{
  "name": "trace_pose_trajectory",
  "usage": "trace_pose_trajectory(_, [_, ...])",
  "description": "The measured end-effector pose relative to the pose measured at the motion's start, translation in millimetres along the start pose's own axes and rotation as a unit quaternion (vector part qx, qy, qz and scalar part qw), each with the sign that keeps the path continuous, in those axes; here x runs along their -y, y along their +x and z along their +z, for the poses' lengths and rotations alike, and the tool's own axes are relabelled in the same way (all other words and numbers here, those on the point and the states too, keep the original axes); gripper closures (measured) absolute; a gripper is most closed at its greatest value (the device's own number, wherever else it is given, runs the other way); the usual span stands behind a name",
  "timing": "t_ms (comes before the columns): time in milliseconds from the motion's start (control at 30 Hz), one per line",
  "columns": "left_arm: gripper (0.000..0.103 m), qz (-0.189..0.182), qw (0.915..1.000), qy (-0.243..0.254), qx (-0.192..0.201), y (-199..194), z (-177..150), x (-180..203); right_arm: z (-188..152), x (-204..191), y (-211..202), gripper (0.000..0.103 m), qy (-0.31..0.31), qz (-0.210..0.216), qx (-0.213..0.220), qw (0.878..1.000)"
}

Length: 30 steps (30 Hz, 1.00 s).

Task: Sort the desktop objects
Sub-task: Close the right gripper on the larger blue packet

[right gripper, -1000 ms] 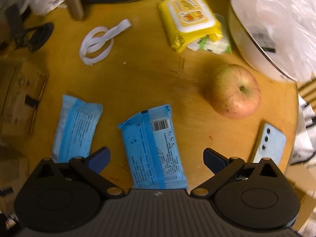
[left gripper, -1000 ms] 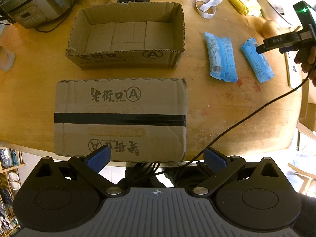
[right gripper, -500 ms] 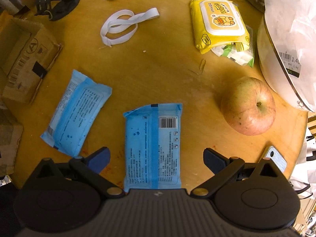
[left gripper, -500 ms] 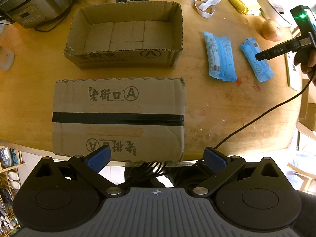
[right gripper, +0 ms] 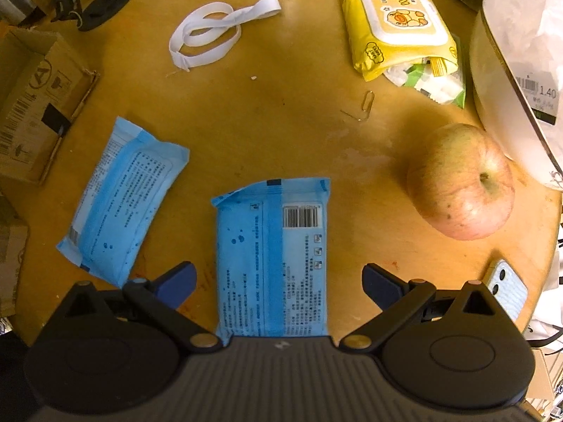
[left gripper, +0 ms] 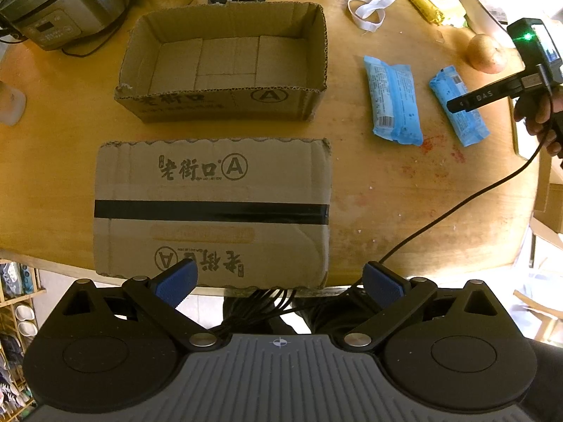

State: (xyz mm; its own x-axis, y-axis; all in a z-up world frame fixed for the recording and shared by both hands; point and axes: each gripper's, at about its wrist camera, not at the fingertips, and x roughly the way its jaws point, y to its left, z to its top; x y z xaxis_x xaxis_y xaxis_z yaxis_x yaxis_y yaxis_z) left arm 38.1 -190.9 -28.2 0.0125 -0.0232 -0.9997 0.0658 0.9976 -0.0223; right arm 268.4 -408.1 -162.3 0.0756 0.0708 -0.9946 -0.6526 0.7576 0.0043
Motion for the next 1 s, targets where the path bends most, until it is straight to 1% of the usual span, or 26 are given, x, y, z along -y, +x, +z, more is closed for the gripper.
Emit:
trace_pose_trajectory(300, [0.000, 0.003, 1.0000, 0.002, -0.002, 0, -1, 0, -2, 0, 16, 0.000, -0.002, 0.015, 0.001, 1.000])
trace_pose_trajectory(600, [0.000, 0.003, 1.0000, 0.002, -0.003, 0, -1, -1, -3, -1, 22, 0.000, -0.010, 0.011, 0.000, 1.000])
trace_pose_trajectory(733, [0.000, 0.003, 1.0000, 0.002, -0.002, 0, -1, -1, -6, -6, 23, 0.000, -0.018, -0.004, 0.004, 1.000])
trace_pose_trajectory(1000, [0.000, 0.001, 1.0000, 0.005, -0.003, 0, -2, 1, -9, -6, 24, 0.000, -0.015, -0.005, 0.011, 1.000])
